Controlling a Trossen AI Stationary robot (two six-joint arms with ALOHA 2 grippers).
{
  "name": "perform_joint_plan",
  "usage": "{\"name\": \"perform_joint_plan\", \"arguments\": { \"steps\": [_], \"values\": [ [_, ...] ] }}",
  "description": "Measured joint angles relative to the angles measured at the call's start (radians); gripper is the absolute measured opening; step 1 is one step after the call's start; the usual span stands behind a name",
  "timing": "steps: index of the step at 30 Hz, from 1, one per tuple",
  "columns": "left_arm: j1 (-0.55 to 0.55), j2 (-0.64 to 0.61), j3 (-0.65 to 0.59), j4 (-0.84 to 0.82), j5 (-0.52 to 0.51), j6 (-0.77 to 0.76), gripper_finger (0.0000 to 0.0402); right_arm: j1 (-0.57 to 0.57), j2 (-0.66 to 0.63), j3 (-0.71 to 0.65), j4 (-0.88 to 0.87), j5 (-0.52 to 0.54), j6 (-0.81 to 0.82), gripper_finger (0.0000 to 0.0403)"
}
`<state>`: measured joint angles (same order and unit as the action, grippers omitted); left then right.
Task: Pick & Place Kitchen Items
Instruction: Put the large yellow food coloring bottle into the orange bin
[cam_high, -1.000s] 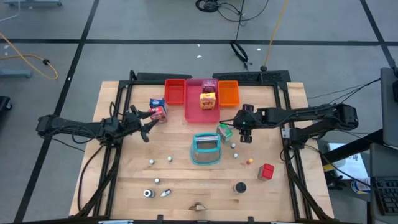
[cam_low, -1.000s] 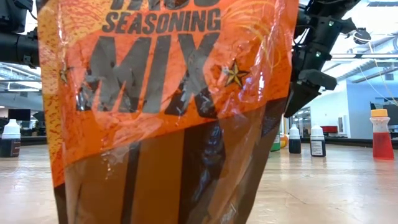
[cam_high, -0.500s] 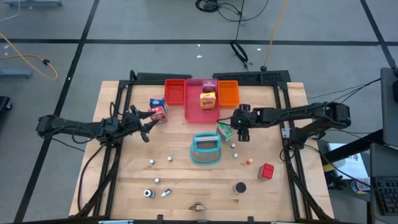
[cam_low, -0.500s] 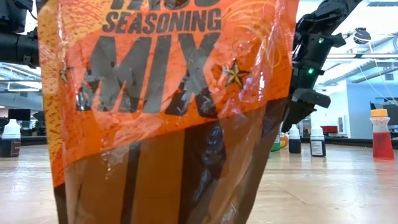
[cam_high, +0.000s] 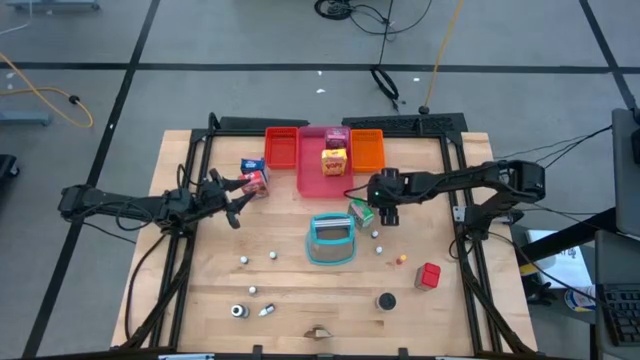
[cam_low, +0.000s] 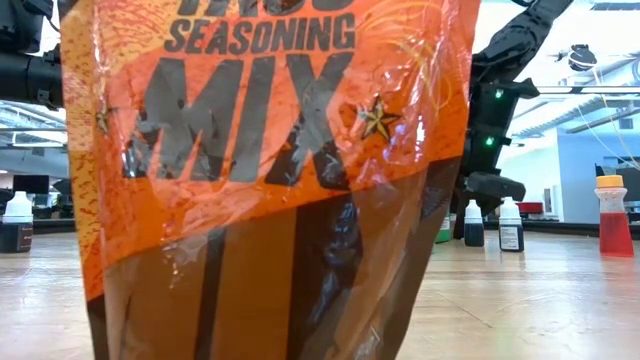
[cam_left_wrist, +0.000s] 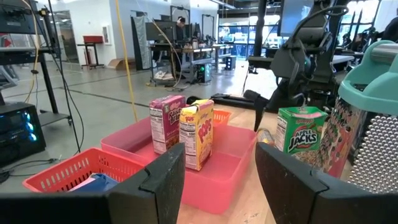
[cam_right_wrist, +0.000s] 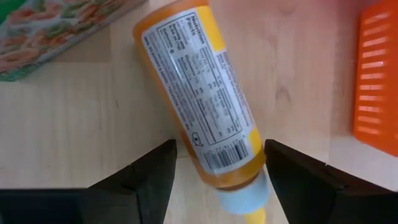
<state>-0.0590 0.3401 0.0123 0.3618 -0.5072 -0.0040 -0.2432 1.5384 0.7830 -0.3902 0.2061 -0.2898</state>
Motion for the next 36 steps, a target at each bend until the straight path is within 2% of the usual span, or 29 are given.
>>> {"name": "perform_joint_plan", "arguments": {
  "steps": [4, 12, 17, 26, 36],
  "values": [
    [0.0, 0.0, 0.0, 0.0, 0.0, 0.0, 0.0198, 0.0, 0.001, 0.0, -0.012, 0.0, 0.0, 0.0214],
    [0.0, 0.0, 0.0, 0.0, 0.0, 0.0, 0.0198, 0.0, -0.009, 0.0, -0.081, 0.008, 0.031, 0.0132],
    [0.0, 0.0, 0.0, 0.0, -0.001, 0.0, 0.0198, 0.001, -0.027, 0.0, -0.119, 0.017, 0.045, 0.013],
    [0.0, 0.0, 0.0, 0.001, -0.002, -0.001, 0.0198, 0.029, -0.138, 0.077, -0.329, 0.16, 0.119, 0.0129],
    [0.0, 0.0, 0.0, 0.001, -0.002, -0.004, 0.0198, 0.029, -0.276, 0.222, -0.421, 0.298, 0.095, 0.0128]
  ]
}}
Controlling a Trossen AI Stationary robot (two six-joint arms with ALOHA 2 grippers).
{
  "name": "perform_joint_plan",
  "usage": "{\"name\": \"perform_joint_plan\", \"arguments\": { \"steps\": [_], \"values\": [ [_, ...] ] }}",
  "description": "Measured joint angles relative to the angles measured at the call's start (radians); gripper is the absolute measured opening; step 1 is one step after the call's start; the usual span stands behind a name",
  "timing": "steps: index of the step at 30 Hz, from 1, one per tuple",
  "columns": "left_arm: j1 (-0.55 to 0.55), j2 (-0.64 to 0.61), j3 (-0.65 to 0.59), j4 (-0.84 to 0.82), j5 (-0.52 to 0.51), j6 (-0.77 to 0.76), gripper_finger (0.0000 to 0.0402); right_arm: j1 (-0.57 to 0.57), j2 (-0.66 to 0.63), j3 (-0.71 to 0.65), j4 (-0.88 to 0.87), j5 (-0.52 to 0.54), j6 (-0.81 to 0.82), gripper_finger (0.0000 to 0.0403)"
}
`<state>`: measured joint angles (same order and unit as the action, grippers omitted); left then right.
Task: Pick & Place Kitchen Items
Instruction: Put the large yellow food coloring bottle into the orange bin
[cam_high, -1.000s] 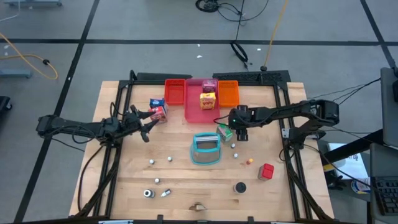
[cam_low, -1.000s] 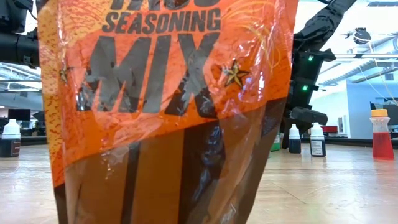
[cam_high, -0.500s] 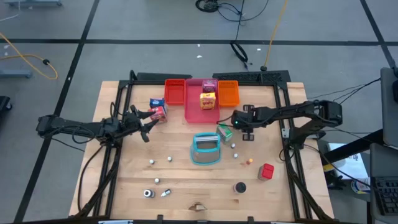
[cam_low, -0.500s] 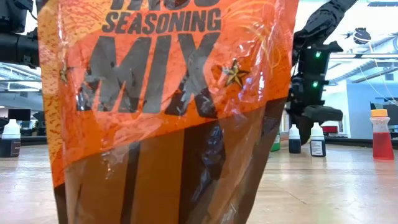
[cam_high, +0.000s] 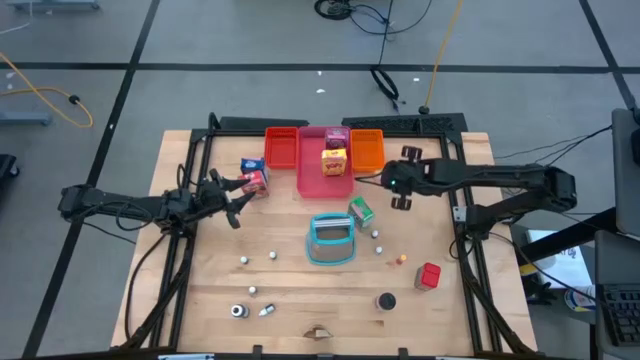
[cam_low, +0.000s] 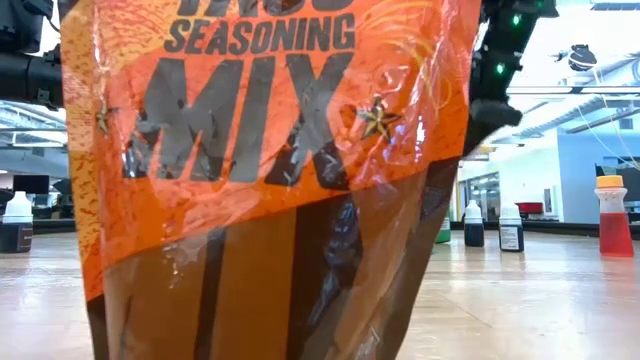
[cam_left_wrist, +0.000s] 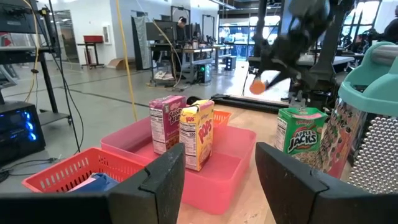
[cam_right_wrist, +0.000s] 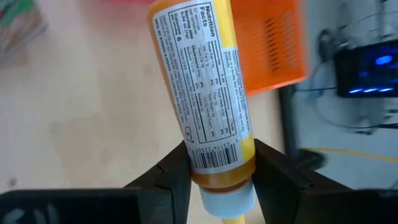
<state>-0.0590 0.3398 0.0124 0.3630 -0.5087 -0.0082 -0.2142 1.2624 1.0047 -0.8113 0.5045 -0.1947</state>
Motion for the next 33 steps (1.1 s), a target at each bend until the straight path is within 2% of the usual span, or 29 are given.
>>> {"name": "perform_joint_plan", "arguments": {
  "steps": [4, 10, 14, 19, 24, 27, 33],
  "values": [
    [0.0, 0.0, 0.0, 0.0, 0.0, 0.0, 0.0198, 0.0, -0.002, 0.067, -0.013, 0.081, -0.022, 0.0128],
    [0.0, 0.0, 0.0, 0.002, 0.0, 0.0, 0.0198, -0.002, 0.048, 0.135, -0.003, 0.218, -0.165, 0.0128],
    [0.0, 0.0, 0.0, 0.013, 0.001, -0.027, 0.0198, -0.023, 0.077, 0.157, 0.018, 0.242, -0.221, 0.0127],
    [0.0, 0.0, 0.0, 0.078, 0.001, -0.083, 0.0198, -0.033, 0.109, 0.158, 0.107, 0.326, -0.321, 0.0127],
    [0.0, 0.0, 0.0, 0.149, 0.001, -0.125, 0.0198, -0.025, 0.133, 0.158, 0.219, 0.401, -0.469, 0.0127],
    [0.0, 0.0, 0.0, 0.155, 0.001, -0.126, 0.0198, -0.026, 0.161, 0.158, 0.305, 0.482, -0.594, 0.0127],
    [0.0, 0.0, 0.0, 0.155, 0.001, -0.134, 0.0198, -0.049, 0.226, 0.157, 0.349, 0.493, -0.768, 0.0127]
  ]
}}
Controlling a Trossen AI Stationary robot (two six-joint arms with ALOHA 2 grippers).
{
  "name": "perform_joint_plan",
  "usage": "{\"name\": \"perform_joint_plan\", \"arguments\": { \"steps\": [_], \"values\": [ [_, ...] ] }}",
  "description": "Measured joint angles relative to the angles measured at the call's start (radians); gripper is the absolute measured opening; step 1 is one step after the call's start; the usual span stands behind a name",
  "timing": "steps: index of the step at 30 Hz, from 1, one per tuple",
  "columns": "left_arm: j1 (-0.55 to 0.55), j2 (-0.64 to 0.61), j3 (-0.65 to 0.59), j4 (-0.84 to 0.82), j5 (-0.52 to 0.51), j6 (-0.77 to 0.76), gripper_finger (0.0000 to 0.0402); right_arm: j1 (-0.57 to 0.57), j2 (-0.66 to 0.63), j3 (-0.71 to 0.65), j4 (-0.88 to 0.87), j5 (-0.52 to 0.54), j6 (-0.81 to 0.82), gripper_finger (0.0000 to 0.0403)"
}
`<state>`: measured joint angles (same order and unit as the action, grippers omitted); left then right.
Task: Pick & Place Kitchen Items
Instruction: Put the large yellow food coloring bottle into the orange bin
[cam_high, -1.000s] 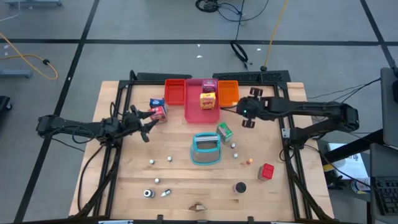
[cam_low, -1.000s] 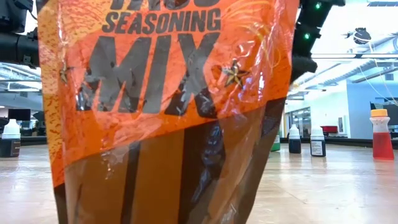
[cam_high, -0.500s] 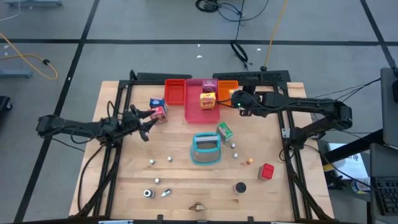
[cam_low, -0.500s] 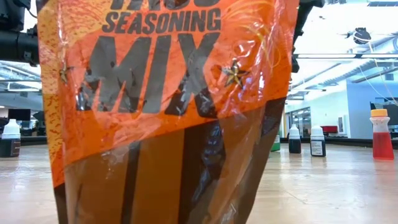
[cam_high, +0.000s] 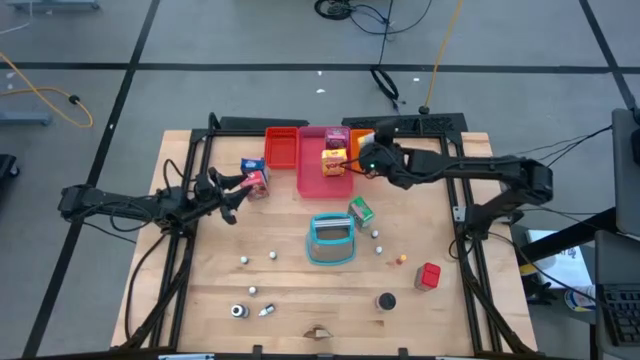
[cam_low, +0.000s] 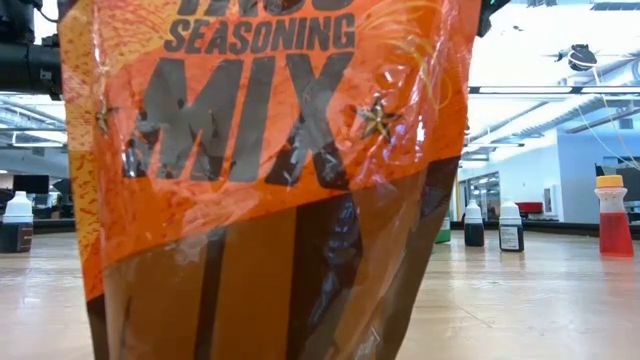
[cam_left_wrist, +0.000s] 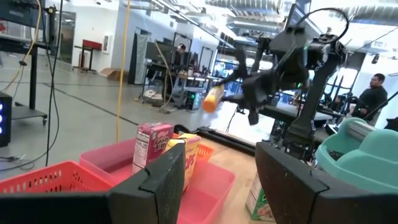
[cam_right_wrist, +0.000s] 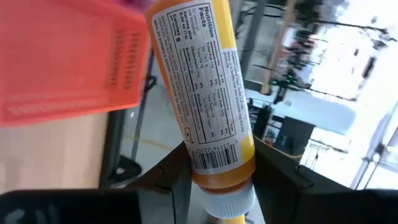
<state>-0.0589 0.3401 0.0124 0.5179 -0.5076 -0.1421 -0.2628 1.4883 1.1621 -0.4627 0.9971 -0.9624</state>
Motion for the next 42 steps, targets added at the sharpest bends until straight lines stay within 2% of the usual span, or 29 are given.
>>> {"name": "perform_joint_plan", "arguments": {
  "steps": [6, 17, 23, 34, 42],
  "values": [
    [0.0, 0.0, 0.0, -0.004, 0.0, -0.001, 0.0198, -0.041, 0.06, 0.0, 0.032, 0.057, -0.126, 0.0125],
    [0.0, 0.0, 0.0, -0.015, 0.0, 0.003, 0.0198, -0.13, 0.159, -0.002, 0.13, 0.091, -0.394, 0.0124],
    [0.0, 0.0, 0.0, -0.022, 0.0, 0.009, 0.0198, -0.171, 0.238, -0.001, 0.194, 0.085, -0.488, 0.0124],
    [0.0, 0.0, 0.0, -0.025, -0.001, 0.036, 0.0198, -0.233, 0.329, -0.001, 0.21, 0.067, -0.53, 0.0124],
    [0.0, 0.0, 0.0, -0.029, -0.018, 0.035, 0.0198, -0.238, 0.333, -0.001, 0.212, -0.031, -0.54, 0.0127]
  ]
}}
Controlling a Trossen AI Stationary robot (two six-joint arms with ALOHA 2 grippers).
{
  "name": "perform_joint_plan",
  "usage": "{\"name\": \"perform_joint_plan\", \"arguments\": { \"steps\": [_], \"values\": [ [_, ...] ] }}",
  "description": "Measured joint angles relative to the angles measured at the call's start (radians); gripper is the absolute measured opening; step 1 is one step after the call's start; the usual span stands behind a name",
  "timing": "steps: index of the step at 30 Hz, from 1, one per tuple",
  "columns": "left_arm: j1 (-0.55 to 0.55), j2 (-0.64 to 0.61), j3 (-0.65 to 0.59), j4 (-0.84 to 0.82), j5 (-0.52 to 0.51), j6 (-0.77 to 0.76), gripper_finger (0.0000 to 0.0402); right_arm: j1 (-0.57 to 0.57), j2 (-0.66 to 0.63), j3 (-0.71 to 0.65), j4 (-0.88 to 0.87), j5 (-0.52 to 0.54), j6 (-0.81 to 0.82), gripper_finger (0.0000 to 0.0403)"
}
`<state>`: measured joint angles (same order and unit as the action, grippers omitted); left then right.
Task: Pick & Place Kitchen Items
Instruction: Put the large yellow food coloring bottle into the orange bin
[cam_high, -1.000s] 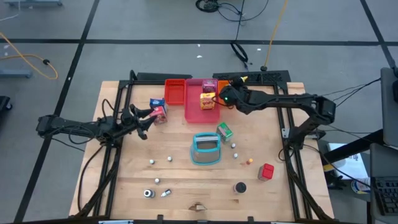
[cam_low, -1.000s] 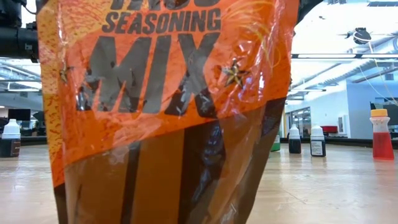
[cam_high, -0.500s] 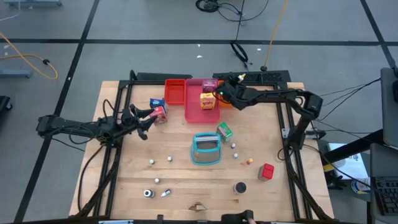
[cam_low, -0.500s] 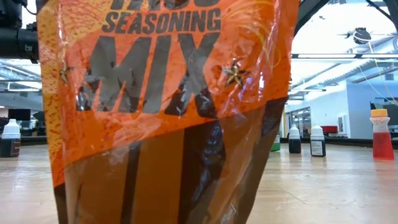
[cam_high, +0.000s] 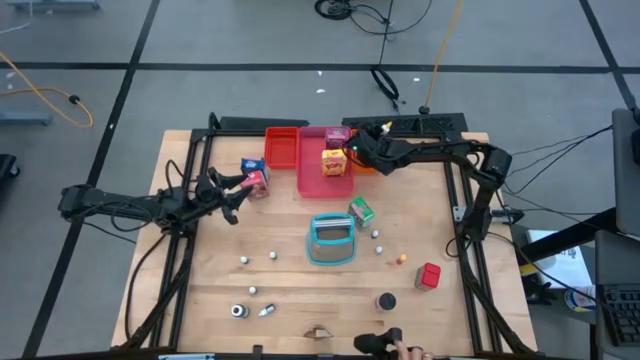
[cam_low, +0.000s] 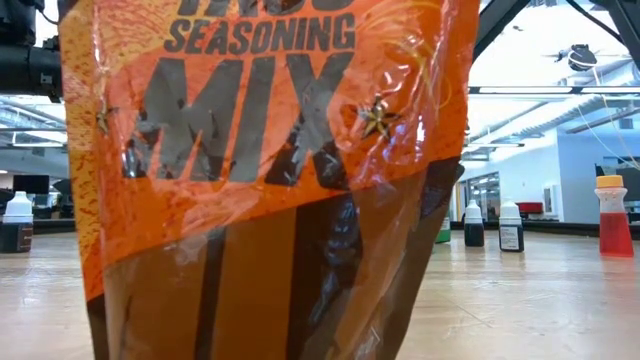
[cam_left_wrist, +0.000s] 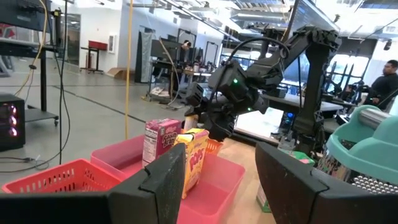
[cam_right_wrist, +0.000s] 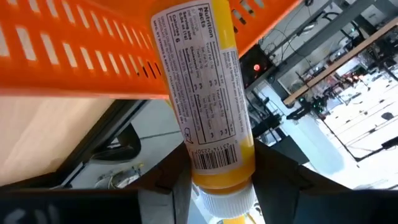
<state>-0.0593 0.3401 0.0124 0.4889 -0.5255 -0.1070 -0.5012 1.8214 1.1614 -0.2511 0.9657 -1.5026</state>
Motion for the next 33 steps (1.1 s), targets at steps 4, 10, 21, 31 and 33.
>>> {"name": "perform_joint_plan", "arguments": {
  "steps": [4, 10, 21, 31, 33],
  "values": [
    [0.0, 0.0, 0.0, 0.0, 0.0, 0.0, 0.0198, -0.013, 0.008, 0.0, 0.015, 0.001, -0.006, 0.013],
    [0.0, 0.0, 0.0, 0.0, -0.001, 0.002, 0.0198, -0.032, 0.067, 0.0, 0.057, 0.006, -0.033, 0.0132],
    [0.0, 0.0, 0.0, -0.022, -0.025, 0.008, 0.0198, -0.048, 0.137, 0.001, 0.151, 0.035, -0.062, 0.0145],
    [0.0, 0.0, 0.0, -0.023, -0.034, 0.007, 0.0198, -0.046, 0.122, 0.006, 0.191, 0.033, -0.031, 0.0188],
    [0.0, 0.0, 0.0, -0.024, -0.034, 0.007, 0.0198, -0.046, 0.122, 0.006, 0.191, 0.047, -0.024, 0.0195]
  ]
}}
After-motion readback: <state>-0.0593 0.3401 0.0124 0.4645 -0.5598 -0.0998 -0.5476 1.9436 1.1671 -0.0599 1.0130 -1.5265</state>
